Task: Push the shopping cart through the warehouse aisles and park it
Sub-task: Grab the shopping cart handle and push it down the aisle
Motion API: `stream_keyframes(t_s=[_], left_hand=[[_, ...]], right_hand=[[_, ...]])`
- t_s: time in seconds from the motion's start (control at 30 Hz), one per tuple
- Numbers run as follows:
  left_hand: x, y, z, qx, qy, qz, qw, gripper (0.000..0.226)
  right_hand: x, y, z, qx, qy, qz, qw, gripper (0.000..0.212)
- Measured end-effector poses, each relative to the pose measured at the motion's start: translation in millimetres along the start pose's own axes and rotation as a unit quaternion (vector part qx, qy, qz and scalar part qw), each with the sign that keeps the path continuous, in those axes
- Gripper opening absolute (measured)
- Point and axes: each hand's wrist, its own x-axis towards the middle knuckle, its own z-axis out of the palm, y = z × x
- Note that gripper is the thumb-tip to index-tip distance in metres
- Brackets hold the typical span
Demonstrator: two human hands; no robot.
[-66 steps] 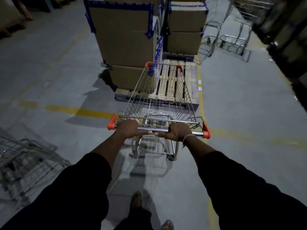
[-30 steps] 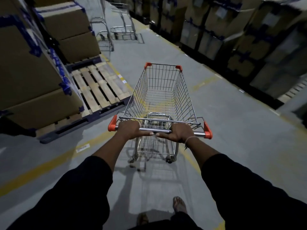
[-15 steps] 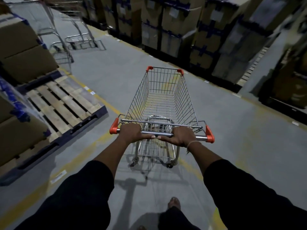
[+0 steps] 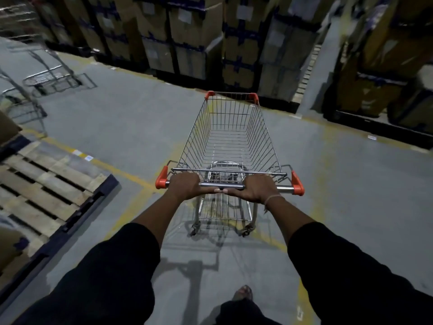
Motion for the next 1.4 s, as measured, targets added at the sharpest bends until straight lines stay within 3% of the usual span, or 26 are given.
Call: stream_keyframes(t_s=[0.13,0.3,0.47,0.77,1.1,1.23,1.4], left_hand=[[36,20,-9,0.008,0.015,0.026,1.000,0.105],[68,55,-25,0.019,0.022,0.065,0.998,0.094],[107,91,-30,0.016,0.038,0.095,0.995,0.111],[179,151,-45,0.027,0.042,0.156,0.986,0.116],[272,222,-84,0.062,0.045,0.209,0.975,0.095],[312,254,-96,0.058,0.044,0.228,0.971,0.089],[366,297,-98,0.048,0.073,0.267,0.960,0.107]], right_hand=[[10,33,-1,0.017,0.008,0.025,1.000,0.089],[14,76,-2,0.035,0.015,0.051,0.998,0.086],[14,120,-2,0.033,0.025,0.084,0.996,0.087],[20,192,-4,0.025,0.052,0.153,0.986,0.089],[51,278,-16,0.024,0.051,0.227,0.972,0.086],[66,319,-21,0.016,0.050,0.257,0.965,0.095],[78,363,-23,0.022,0.064,0.312,0.948,0.098]])
